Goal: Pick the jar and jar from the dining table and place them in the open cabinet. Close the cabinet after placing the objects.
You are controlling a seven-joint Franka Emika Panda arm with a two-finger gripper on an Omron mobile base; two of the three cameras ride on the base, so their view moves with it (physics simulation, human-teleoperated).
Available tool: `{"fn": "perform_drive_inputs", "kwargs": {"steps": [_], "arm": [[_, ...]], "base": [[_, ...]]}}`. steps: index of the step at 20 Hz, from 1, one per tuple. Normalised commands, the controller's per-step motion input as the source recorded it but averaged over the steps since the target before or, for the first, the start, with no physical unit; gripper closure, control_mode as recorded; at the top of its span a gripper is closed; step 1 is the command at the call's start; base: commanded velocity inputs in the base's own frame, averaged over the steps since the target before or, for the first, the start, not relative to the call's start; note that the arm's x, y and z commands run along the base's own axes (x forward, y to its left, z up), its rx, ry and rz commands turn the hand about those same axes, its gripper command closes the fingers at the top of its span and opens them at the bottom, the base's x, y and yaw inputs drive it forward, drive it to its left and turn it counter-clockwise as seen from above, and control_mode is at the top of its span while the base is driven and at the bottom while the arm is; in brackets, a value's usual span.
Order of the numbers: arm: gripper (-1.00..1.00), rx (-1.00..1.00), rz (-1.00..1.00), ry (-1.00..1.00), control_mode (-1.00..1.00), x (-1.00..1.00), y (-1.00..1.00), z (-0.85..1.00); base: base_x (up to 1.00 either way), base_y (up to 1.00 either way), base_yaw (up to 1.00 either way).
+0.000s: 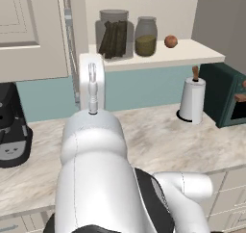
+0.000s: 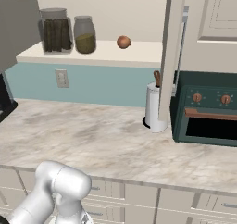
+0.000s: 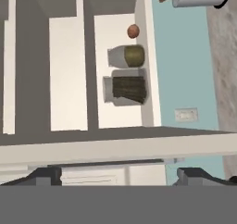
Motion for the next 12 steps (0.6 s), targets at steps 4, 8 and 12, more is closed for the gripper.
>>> {"fn": "perform_drive_inputs", "kwargs": {"steps": [4,8,12], "arm": [[-1.00,0.00,-0.04,-0.01,-1.00,0.23,0.22,-0.17],[-1.00,0.00,-0.08,-0.02,-1.00,0.24,0.33,-0.12],[-1.00,0.00,-0.07,-0.06,-1.00,0.20,0.24,-0.05]], "base": [[0.00,0.00,0.00],[0.00,0.00,0.00],[0.00,0.00,0.00]]}}
